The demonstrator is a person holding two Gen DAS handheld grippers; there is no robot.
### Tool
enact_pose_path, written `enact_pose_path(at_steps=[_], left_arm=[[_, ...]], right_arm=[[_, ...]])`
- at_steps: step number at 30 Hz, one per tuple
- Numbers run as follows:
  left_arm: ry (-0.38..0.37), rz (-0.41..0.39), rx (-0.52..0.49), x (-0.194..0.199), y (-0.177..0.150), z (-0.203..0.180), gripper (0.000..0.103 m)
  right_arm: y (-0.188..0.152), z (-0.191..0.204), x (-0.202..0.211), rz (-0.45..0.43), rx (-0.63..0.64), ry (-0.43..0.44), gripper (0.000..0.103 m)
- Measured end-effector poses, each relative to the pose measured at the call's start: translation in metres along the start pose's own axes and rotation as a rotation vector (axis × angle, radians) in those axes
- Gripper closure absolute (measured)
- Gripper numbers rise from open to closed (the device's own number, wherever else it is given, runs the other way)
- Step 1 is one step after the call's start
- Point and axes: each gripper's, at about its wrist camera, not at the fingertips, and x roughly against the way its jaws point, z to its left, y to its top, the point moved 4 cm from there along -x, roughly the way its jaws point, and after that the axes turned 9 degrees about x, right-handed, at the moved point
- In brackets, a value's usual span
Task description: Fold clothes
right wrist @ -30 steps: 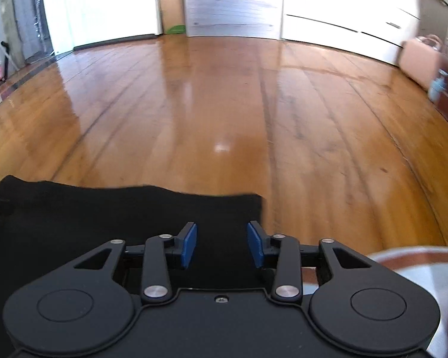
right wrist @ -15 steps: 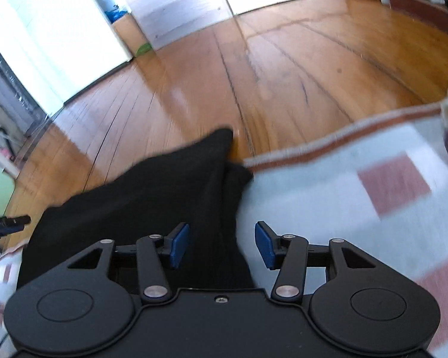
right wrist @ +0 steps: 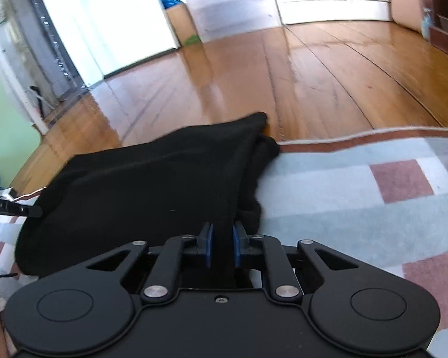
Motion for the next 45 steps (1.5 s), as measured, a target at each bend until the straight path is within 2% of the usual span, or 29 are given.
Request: enact_pose_path(at_steps=[1, 3, 6, 7, 9, 10, 11, 12, 13, 15, 17, 18, 19, 22, 24, 25, 27, 29, 30, 32, 33, 35, 37, 39, 40, 42, 43, 44, 45], left_arm=[[-0.010, 0.012, 0.022, 0.001, -0.003, 0.005, 0.087], [0.022, 0.024, 0.040, 0.001, -0.010, 0.013, 0.087], [0.024, 0.036, 0.023, -0.002, -0.016, 0.013, 0.076], [0.018, 0.039, 0.018, -0.003, -0.017, 0.013, 0.069], [0.006, 0.037, 0.012, -0.006, -0.017, 0.007, 0.067], [0.007, 0.038, 0.004, -0.008, -0.016, 0.005, 0.077], [0.021, 0.042, -0.016, -0.008, -0.015, 0.004, 0.093], [0.046, 0.042, -0.042, -0.008, -0.015, 0.001, 0.101], [0.060, 0.035, -0.062, -0.004, -0.014, 0.000, 0.101], [0.023, -0.001, -0.041, 0.020, -0.010, 0.004, 0.101], [-0.049, -0.010, 0.028, 0.042, -0.008, 0.017, 0.101], [-0.070, 0.004, 0.055, 0.047, -0.008, 0.023, 0.101], [-0.070, 0.031, 0.063, 0.047, -0.012, 0.027, 0.101], [-0.024, 0.143, 0.021, 0.034, -0.026, 0.028, 0.101], [0.059, 0.218, -0.086, 0.020, -0.033, 0.018, 0.101], [0.084, 0.247, -0.136, 0.016, -0.037, 0.012, 0.102], [0.128, 0.288, -0.217, 0.011, -0.043, 0.007, 0.101], [0.195, 0.313, -0.271, 0.008, -0.044, 0.010, 0.099], [0.213, 0.313, -0.270, 0.008, -0.042, 0.013, 0.090], [0.222, 0.299, -0.243, 0.013, -0.037, 0.019, 0.085], [0.233, 0.282, -0.243, 0.019, -0.035, 0.019, 0.085], [0.292, 0.207, -0.279, 0.037, -0.030, 0.014, 0.083], [0.340, 0.117, -0.297, 0.056, -0.024, 0.006, 0.071], [0.291, 0.016, -0.194, 0.068, -0.015, -0.002, 0.061], [0.247, -0.008, -0.152, 0.066, -0.012, -0.007, 0.061], [0.131, 0.015, -0.108, 0.048, -0.010, -0.020, 0.060], [0.111, 0.031, -0.106, 0.038, -0.012, -0.026, 0.060], [0.139, 0.053, -0.128, 0.027, -0.017, -0.029, 0.060], [0.167, 0.074, -0.150, 0.016, -0.022, -0.033, 0.060]], right_arm=[[-0.002, 0.002, 0.000, 0.008, 0.000, 0.021, 0.086], [-0.008, 0.002, -0.001, 0.026, -0.012, 0.043, 0.082], [-0.015, -0.002, -0.001, 0.011, -0.058, 0.035, 0.081], [-0.017, -0.004, -0.003, 0.013, -0.080, 0.036, 0.071], [-0.020, -0.007, -0.006, 0.017, -0.106, 0.035, 0.067], [-0.021, -0.005, -0.008, 0.018, -0.097, 0.035, 0.067], [-0.020, -0.002, -0.008, 0.008, -0.077, 0.035, 0.068], [-0.018, 0.000, -0.006, -0.010, -0.049, 0.037, 0.088], [-0.016, 0.003, -0.004, -0.028, -0.020, 0.038, 0.097], [-0.011, -0.004, 0.015, -0.098, -0.074, 0.097, 0.097], [-0.006, -0.015, 0.038, -0.177, -0.158, 0.170, 0.097], [-0.006, -0.021, 0.046, -0.189, -0.179, 0.183, 0.098], [-0.009, -0.027, 0.047, -0.163, -0.174, 0.170, 0.098], [-0.026, -0.037, 0.033, -0.038, -0.161, 0.130, 0.097], [-0.033, -0.034, 0.025, 0.015, -0.166, 0.122, 0.097], [-0.033, -0.031, 0.023, 0.024, -0.153, 0.104, 0.097], [-0.030, -0.028, 0.028, -0.011, -0.162, 0.112, 0.097], [-0.027, -0.032, 0.030, 0.006, -0.153, 0.088, 0.098], [-0.027, -0.036, 0.027, 0.041, -0.127, 0.045, 0.098], [-0.029, -0.039, 0.023, 0.108, -0.068, -0.059, 0.098], [-0.029, -0.039, 0.024, 0.111, -0.072, -0.076, 0.098], [-0.024, -0.037, 0.032, 0.083, -0.112, -0.106, 0.087], [-0.017, -0.028, 0.041, 0.043, -0.111, -0.130, 0.080], [-0.007, -0.013, 0.042, 0.011, -0.060, -0.128, 0.075], [-0.003, -0.004, 0.038, 0.007, -0.034, -0.119, 0.073], [0.003, 0.014, 0.024, 0.008, -0.017, -0.080, 0.065], [0.004, 0.021, 0.014, 0.021, -0.030, -0.052, 0.063], [0.002, 0.026, 0.004, 0.048, -0.042, -0.032, 0.063], [-0.001, 0.030, -0.005, 0.090, -0.043, -0.052, 0.064]])
